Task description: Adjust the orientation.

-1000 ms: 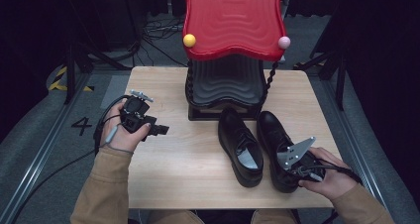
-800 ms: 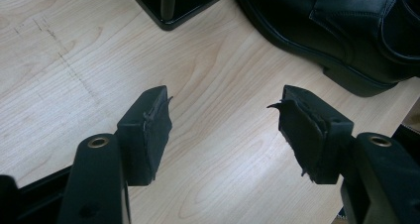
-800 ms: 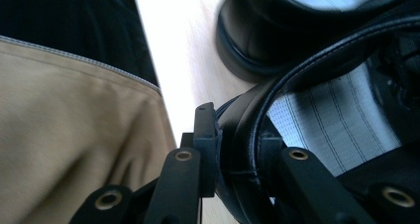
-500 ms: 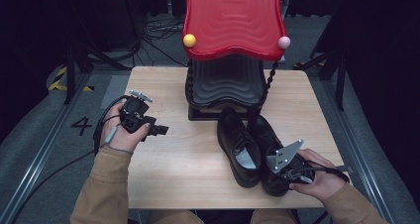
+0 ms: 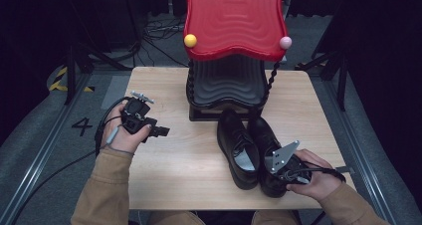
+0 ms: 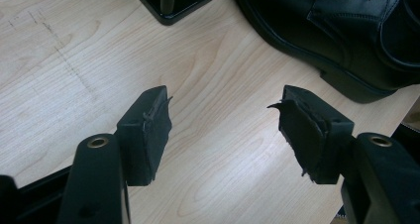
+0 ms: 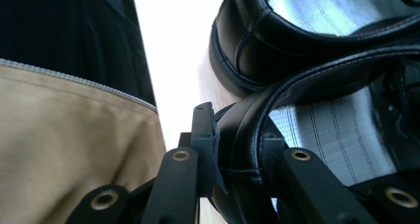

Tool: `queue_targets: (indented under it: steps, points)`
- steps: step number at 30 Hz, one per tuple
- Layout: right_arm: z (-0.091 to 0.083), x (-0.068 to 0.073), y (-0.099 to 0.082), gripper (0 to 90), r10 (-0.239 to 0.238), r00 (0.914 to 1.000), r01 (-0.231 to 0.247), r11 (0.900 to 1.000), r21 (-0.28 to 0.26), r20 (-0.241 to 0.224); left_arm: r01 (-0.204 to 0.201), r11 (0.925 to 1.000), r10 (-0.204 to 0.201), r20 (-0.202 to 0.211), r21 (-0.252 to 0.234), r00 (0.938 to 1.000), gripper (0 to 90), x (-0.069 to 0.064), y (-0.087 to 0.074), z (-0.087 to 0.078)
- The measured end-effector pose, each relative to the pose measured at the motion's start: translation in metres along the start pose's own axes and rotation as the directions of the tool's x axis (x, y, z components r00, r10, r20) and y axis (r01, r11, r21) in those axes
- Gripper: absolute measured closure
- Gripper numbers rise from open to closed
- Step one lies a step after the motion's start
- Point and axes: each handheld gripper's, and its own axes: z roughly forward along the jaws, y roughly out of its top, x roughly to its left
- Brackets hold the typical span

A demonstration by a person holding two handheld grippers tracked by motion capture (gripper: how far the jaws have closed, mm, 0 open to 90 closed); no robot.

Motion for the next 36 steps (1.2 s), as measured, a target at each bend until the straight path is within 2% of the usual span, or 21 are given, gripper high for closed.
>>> queue_targets:
  steps: [1, 5, 10, 12, 18, 21, 23, 25, 27, 28, 33, 36]
  points:
    - [0.000, 0.001, 0.001, 76.8, 0.000, 1.0000, 0.000, 1.0000, -0.003, -0.002, 0.000, 1.0000, 0.000, 0.000, 0.000, 1.0000, 37.6, 0.000, 0.000, 0.000]
    - [0.001, 0.003, 0.003, 77.1, -0.001, 0.9993, 0.001, 1.0000, 0.003, 0.037, 0.006, 1.0000, -0.006, 0.002, -0.003, 1.0000, 37.5, 0.000, -0.001, 0.000]
    - [-0.004, -0.005, 0.000, 77.5, 0.014, 0.9976, -0.012, 0.9995, -0.030, 0.068, 0.007, 1.0000, -0.007, 0.000, -0.003, 1.0000, 37.5, 0.001, -0.001, -0.001]
    - [-0.002, -0.012, 0.001, 77.7, 0.019, 0.9982, -0.018, 0.9995, -0.026, 0.057, 0.005, 1.0000, -0.005, 0.002, -0.002, 1.0000, 37.4, 0.000, -0.001, -0.001]
    - [0.001, -0.020, -0.001, 78.1, 0.009, 0.9993, -0.008, 0.9998, -0.018, 0.036, 0.008, 0.9999, -0.008, -0.001, -0.007, 1.0000, 37.4, 0.001, -0.002, -0.003]
    - [0.005, -0.027, -0.010, 79.5, 0.042, 0.9991, -0.042, 0.9991, -0.006, 0.008, 0.004, 1.0000, -0.004, -0.001, -0.004, 1.0000, 37.1, 0.001, -0.002, -0.002]
    - [0.010, -0.029, -0.013, 80.0, 0.046, 0.9989, -0.047, 0.9989, 0.009, 0.008, 0.003, 1.0000, -0.003, 0.001, 0.000, 1.0000, 37.1, 0.000, -0.002, -0.001]
    - [0.011, -0.030, -0.015, 80.3, 0.055, 0.9985, -0.055, 0.9985, 0.002, -0.001, 0.002, 1.0000, -0.002, 0.002, 0.001, 1.0000, 37.1, -0.001, -0.001, 0.000]
    - [0.012, -0.027, -0.013, 80.0, 0.063, 0.9980, -0.063, 0.9980, -0.004, 0.011, 0.003, 1.0000, -0.003, 0.002, 0.002, 1.0000, 37.1, -0.001, 0.000, 0.001]
    - [0.013, -0.025, -0.010, 79.7, 0.056, 0.9984, -0.056, 0.9981, -0.024, 0.003, 0.002, 1.0000, -0.002, 0.003, 0.004, 1.0000, 37.0, -0.001, 0.000, 0.001]
    - [0.013, -0.022, -0.004, 76.3, 0.093, 0.9951, -0.093, 0.9957, -0.002, 0.036, -0.001, 1.0000, 0.001, 0.010, 0.004, 0.9999, 36.9, -0.002, 0.002, 0.001]
    - [0.005, -0.021, -0.005, 69.7, 0.129, 0.9898, -0.126, 0.9910, -0.044, 0.060, -0.004, 1.0000, 0.004, 0.012, -0.005, 0.9999, 36.9, 0.001, 0.003, 0.000]
